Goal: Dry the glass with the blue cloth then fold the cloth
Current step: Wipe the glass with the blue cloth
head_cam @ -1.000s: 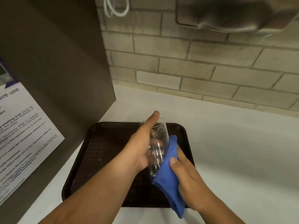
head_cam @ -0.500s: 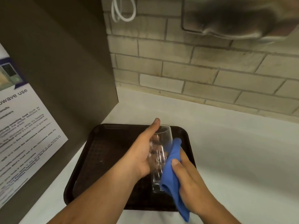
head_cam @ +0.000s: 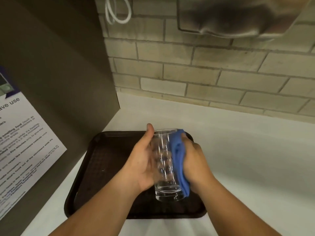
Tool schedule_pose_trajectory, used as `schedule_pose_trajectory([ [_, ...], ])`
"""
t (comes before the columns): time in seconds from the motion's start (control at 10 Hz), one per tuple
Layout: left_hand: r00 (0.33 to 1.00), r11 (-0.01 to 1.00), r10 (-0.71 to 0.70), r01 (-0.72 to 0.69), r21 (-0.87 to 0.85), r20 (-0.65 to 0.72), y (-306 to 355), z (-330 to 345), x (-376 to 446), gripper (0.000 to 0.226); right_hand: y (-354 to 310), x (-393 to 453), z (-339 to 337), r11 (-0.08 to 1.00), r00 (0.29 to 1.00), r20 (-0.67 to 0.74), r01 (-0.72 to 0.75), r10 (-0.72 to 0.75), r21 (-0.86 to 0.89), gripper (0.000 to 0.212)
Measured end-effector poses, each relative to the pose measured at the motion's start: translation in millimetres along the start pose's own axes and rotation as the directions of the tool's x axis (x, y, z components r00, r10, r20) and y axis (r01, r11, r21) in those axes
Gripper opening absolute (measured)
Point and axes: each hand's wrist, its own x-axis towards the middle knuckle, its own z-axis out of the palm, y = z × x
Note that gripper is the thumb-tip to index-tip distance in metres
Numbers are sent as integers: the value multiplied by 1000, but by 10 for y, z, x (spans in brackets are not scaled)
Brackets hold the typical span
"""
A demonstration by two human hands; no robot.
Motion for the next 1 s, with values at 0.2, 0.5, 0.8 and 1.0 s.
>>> schedule_pose_trajectory([
  [0.2, 995, 999, 51, -50, 14, -87, 91, 34, 124, 93, 62, -369, -93, 982, 758, 631, -61, 164, -181, 39],
  [0.5, 1000, 1000, 19, -19, -4, -13, 43, 83, 95, 87, -159, 201, 270, 992, 874, 470, -124, 125, -32, 40],
  [0.8, 996, 997, 81, -82, -8, -34, 41, 92, 43, 61, -52, 213, 148, 952, 766, 597, -306, 237, 15, 41],
  [1.0, 985, 985, 167, -168, -28, -45, 236, 53, 141, 55, 115, -255, 56, 954, 692, 699, -295, 179, 48, 28],
])
